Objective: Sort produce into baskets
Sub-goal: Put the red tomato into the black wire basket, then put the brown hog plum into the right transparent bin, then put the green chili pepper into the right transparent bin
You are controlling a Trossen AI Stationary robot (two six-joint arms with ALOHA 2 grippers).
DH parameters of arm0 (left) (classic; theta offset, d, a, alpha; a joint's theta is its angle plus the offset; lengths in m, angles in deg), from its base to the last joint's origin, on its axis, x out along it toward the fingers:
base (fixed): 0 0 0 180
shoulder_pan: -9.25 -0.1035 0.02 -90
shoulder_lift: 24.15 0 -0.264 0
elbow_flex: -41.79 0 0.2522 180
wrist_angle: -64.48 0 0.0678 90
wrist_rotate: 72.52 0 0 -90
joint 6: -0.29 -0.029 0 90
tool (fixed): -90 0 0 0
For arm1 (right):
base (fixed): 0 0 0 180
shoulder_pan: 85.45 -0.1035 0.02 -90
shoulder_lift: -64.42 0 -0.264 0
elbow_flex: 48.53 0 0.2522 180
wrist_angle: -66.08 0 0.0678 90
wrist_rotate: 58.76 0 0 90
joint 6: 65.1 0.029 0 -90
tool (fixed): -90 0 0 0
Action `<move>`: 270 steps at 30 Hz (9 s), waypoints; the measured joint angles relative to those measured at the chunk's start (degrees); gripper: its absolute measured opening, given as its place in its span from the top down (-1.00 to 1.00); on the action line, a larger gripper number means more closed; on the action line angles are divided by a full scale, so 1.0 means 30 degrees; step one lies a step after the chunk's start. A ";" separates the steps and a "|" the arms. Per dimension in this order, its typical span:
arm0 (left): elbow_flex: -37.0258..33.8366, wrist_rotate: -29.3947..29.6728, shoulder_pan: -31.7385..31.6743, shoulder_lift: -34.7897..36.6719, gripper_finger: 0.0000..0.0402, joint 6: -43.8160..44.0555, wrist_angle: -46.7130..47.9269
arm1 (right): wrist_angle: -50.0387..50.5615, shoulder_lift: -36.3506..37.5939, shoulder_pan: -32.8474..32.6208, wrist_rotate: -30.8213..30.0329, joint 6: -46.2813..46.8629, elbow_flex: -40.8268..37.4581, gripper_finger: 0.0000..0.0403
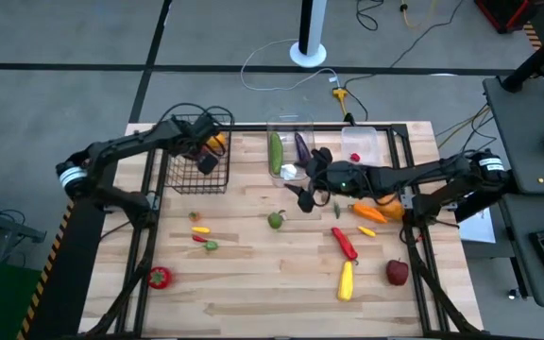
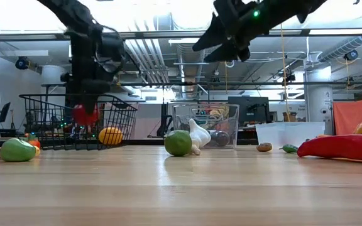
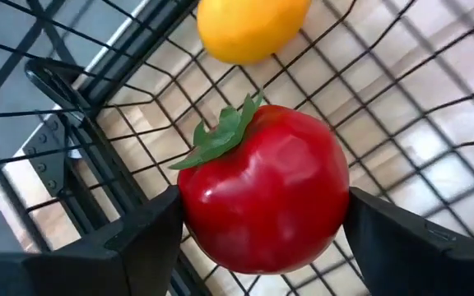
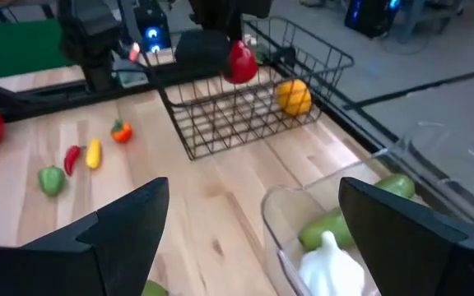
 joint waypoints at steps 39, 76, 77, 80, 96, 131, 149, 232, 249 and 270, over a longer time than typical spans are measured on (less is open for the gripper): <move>0.0000 0.0517 -0.1244 -0.1763 -0.66 -0.2215 -0.0922 | 0.0484 0.0119 0.0679 0.2770 0.2952 0.0000 -0.71; -0.3538 -0.5840 1.1305 0.7734 -0.64 -0.6845 -1.3323 | 2.4330 -0.1048 0.0175 0.5657 0.8457 0.6888 -0.70; -0.3843 -0.6019 1.1305 0.7748 -0.64 -0.6896 -1.3860 | 2.4275 -0.1048 -0.0009 0.5693 0.7465 0.6651 -0.69; -0.4436 -0.6070 1.1305 0.7862 -0.62 -0.6917 -1.4657 | 2.3054 -0.1059 -0.0201 0.5757 0.4967 0.5745 -0.64; -0.4765 -0.6016 1.1290 0.7973 -0.61 -0.7179 -1.5018 | 1.5728 -0.1463 0.1627 0.3693 0.0685 0.0647 -0.38; -0.4843 -0.5807 1.1276 0.7872 -0.61 -0.6822 -1.5494 | 1.3427 -0.5486 0.2035 0.3058 -0.1186 0.0576 0.55; -0.4852 -0.5793 1.1290 0.7865 -0.61 -0.6094 -1.5639 | 1.9258 -0.3307 0.2617 0.4163 0.1015 0.5554 0.62; -0.5071 -0.2989 1.8103 0.6042 -0.61 0.7917 -1.4248 | 1.3514 0.2377 0.5503 0.2192 0.4971 0.1945 0.11; -0.3122 -0.5987 2.0536 0.0894 -0.58 1.4935 -0.5788 | 1.2697 0.2355 0.2332 0.2148 0.5338 0.1938 0.08; 0.4885 -0.5997 2.0426 -0.8983 -0.58 1.3838 0.6200 | 1.2690 0.2340 0.2332 0.1675 0.4803 0.1938 0.07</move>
